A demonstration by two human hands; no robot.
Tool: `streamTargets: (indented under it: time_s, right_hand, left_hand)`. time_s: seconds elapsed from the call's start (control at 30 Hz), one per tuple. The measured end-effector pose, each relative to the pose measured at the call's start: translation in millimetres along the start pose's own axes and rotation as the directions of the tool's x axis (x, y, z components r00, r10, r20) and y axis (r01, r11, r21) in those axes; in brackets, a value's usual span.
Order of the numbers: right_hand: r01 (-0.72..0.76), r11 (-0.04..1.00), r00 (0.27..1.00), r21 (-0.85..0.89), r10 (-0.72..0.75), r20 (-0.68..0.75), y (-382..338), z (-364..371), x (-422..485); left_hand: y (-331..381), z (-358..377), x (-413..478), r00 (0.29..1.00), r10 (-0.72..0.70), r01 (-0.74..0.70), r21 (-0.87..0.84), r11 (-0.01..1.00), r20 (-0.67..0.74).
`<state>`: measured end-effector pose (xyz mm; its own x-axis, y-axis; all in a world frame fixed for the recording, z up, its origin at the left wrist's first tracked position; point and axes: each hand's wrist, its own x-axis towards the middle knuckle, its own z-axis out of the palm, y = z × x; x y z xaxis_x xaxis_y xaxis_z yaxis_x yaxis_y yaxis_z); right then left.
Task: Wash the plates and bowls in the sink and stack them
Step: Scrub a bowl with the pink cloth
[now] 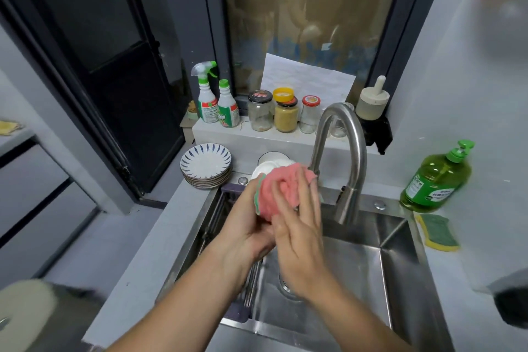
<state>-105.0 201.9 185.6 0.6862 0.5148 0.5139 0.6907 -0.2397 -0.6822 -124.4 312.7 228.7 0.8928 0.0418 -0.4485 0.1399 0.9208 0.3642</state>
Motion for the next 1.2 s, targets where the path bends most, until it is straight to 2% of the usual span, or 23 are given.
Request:
streamTargets:
  time_s: [0.07, 0.13, 0.2, 0.3, 0.37, 0.4, 0.47, 0.5, 0.53, 0.57, 0.6, 0.67, 0.73, 0.83, 0.87, 0.97, 1.07, 1.13, 1.2]
  right_hand:
    - [0.009, 1.0, 1.0, 0.005, -0.009, 0.014, 14.3, 1.1, 10.9]
    - [-0.139, 0.976, 0.99, 0.166, 0.139, 0.011, 21.3, -1.3, 33.9]
    - [-0.301, 0.89, 0.95, 0.342, 0.312, 0.022, 20.5, 4.0, 52.8]
    - [-0.367, 0.831, 0.917, 0.417, 0.398, 0.015, 22.1, 22.5, 54.4]
    - [-0.451, 0.738, 0.865, 0.502, 0.501, 0.041, 24.8, 34.5, 52.8]
    - [-0.543, 0.622, 0.791, 0.564, 0.605, 0.094, 25.7, 37.7, 57.2]
    - [-0.723, 0.264, 0.554, 0.639, 0.774, 0.307, 28.8, 39.7, 71.6]
    - [-0.765, 0.085, 0.442, 0.638, 0.79, 0.426, 31.6, 43.8, 80.0]
    - [-0.786, -0.048, 0.361, 0.616, 0.773, 0.521, 35.6, 46.3, 85.9]
    - [-0.798, -0.097, 0.341, 0.595, 0.741, 0.579, 37.4, 48.0, 91.9]
    - [-0.802, -0.089, 0.361, 0.591, 0.717, 0.597, 41.9, 52.4, 97.6]
    - [-0.774, -0.069, 0.393, 0.63, 0.728, 0.561, 50.1, 61.4, 110.7]
    - [-0.719, -0.044, 0.406, 0.693, 0.783, 0.472, 64.4, 74.5, 121.9]
    - [-0.704, 0.119, 0.462, 0.7, 0.826, 0.323, 89.5, 94.2, 137.5]
    - [-0.706, 0.174, 0.48, 0.687, 0.83, 0.284, 99.6, 99.3, 142.7]
    - [-0.681, 0.316, 0.533, 0.66, 0.833, 0.151, 128.5, 109.8, 159.9]
    - [-0.706, 0.465, 0.576, 0.534, 0.816, 0.051, 153.7, 116.7, 176.3]
    - [-0.717, 0.532, 0.594, 0.451, 0.805, -0.004, 169.0, 120.7, 188.3]
    - [-0.733, 0.547, 0.577, 0.405, 0.815, -0.056, 184.9, 127.1, 199.4]
  left_hand:
    - [0.2, -6.0, 2.8, 1.0, 0.004, -0.005, -0.002, 1.0, -0.027]
    - [3.0, -7.5, 3.7, 0.999, 0.018, -0.017, 0.034, 0.999, -0.028]
    - [9.9, -15.4, 10.3, 0.999, 0.025, -0.022, 0.073, 0.997, -0.047]
    - [26.5, -35.6, 19.8, 0.997, 0.058, -0.047, 0.174, 0.984, -0.056]
    - [39.8, -57.3, 29.8, 0.993, 0.107, -0.087, 0.314, 0.946, -0.047]
    - [46.2, -67.3, 34.0, 0.987, 0.153, -0.118, 0.403, 0.907, -0.054]
    - [57.1, -87.0, 43.3, 0.971, 0.236, -0.183, 0.55, 0.815, -0.026]
    - [65.3, -96.7, 49.5, 0.967, 0.254, -0.215, 0.62, 0.754, 0.026]
    - [72.2, -103.7, 54.1, 0.961, 0.264, -0.249, 0.694, 0.675, 0.088]
    - [78.9, -110.6, 60.4, 0.955, 0.256, -0.275, 0.768, 0.579, 0.15]
    - [86.3, -117.4, 68.3, 0.953, 0.229, -0.29, 0.822, 0.49, 0.2]
    - [102.6, -123.8, 83.3, 0.957, 0.159, -0.288, 0.86, 0.42, 0.243]
    - [113.5, -125.5, 104.5, 0.961, 0.113, -0.276, 0.869, 0.411, 0.252]
    - [126.9, -120.4, 139.7, 0.985, 0.111, -0.169, 0.844, 0.509, 0.13]
    - [131.6, -120.1, 153.0, 0.987, 0.121, -0.15, 0.852, 0.501, 0.102]
    - [152.0, -115.0, 187.7, 0.984, 0.115, -0.165, 0.933, 0.321, 0.135]
    - [173.4, -108.1, 222.2, 0.978, 0.079, -0.205, 0.964, 0.171, 0.194]
    - [179.2, -108.5, 244.2, 0.958, 0.108, -0.278, 0.955, 0.107, 0.266]
    - [180.5, -111.6, 258.5, 0.932, 0.141, -0.345, 0.937, 0.058, 0.334]
